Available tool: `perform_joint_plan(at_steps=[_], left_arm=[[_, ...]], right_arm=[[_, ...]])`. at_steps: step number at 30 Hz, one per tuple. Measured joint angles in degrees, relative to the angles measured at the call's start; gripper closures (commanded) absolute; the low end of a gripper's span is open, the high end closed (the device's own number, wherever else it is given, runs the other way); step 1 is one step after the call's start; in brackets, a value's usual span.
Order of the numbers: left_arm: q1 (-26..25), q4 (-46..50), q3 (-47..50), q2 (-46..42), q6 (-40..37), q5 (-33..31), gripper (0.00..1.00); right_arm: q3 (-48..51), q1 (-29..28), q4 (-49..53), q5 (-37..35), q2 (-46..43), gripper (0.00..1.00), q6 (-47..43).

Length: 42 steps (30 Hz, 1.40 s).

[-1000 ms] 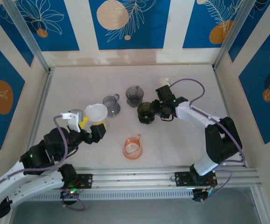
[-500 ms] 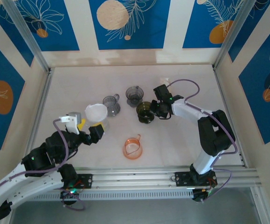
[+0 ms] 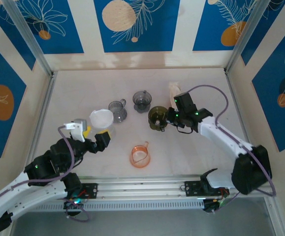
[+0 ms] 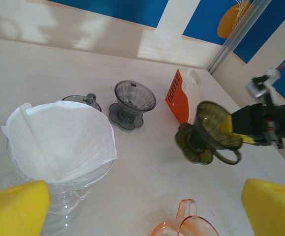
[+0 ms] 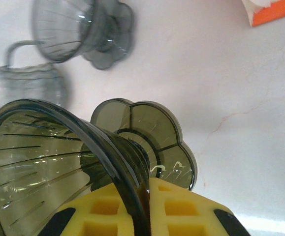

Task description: Place the coffee filter in the dripper

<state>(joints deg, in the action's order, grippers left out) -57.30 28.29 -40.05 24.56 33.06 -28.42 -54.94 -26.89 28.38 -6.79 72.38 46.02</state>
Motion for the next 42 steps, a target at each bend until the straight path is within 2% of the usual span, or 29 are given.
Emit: perform_joint_plan(at_steps=[6, 11, 19, 42], left_arm=[[0.00, -0.04, 0.11, -0.04, -0.02, -0.02, 0.00], [0.00, -0.28, 0.63, -0.02, -0.04, -0.20, 0.00], [0.00, -0.46, 0.81, -0.02, -0.11, -0.26, 0.00], [0.00, -0.90, 1.40, -0.02, -0.20, -0.46, 0.00]], right_arm=[[-0.24, -4.55, 5.14, 4.31, -8.90, 1.00, -2.10], [-1.27, -13.09, 10.47, 6.47, -7.96, 1.00, -3.78], [-1.27, -21.24, 11.98, 7.39, -3.85, 1.00, -3.96], [-5.40, -24.59, 13.88, 5.07, 2.86, 1.00, -3.98]])
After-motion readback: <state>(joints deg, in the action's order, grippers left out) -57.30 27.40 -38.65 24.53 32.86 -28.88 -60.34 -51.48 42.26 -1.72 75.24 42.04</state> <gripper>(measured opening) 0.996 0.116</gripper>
